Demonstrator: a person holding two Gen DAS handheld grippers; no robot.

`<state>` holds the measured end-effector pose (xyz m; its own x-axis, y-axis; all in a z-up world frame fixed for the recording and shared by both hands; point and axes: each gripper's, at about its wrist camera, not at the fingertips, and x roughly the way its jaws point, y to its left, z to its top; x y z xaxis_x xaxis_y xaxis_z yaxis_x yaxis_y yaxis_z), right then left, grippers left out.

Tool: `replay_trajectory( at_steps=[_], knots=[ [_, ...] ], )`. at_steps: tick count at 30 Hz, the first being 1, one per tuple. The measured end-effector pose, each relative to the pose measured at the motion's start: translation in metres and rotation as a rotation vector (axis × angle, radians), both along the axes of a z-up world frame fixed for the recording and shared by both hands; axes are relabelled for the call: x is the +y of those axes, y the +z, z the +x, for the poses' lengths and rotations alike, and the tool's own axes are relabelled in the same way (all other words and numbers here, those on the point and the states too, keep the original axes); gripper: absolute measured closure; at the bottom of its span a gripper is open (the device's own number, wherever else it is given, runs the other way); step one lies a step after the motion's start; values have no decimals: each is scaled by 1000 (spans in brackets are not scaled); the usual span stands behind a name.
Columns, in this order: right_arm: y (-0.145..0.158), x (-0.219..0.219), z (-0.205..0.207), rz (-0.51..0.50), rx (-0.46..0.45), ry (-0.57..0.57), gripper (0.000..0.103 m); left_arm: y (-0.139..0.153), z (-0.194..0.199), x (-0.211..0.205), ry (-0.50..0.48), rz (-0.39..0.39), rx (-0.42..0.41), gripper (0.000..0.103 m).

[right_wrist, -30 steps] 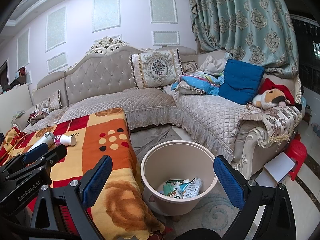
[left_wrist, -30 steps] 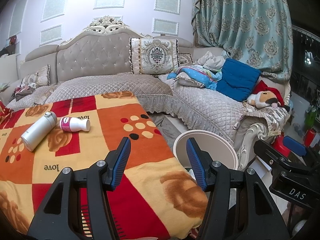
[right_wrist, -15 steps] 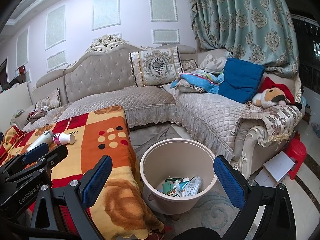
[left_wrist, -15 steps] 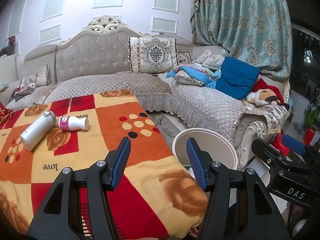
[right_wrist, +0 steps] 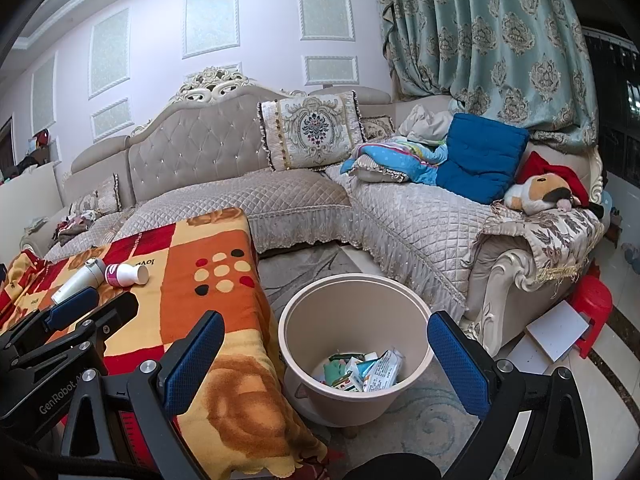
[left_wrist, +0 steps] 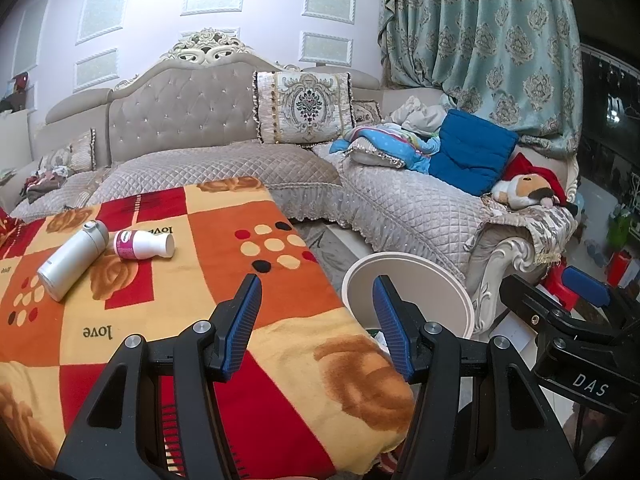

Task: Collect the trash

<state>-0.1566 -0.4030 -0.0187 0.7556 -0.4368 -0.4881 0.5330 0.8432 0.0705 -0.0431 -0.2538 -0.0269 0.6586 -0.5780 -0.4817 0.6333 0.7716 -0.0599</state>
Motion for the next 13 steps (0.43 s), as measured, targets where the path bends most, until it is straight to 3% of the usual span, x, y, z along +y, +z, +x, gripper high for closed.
replay_trajectory(
  at_steps=[13],
  knots=[
    [-5, -2, 3, 3, 20, 6, 2, -8, 6, 1, -26, -9, 41, 46]
  ],
)
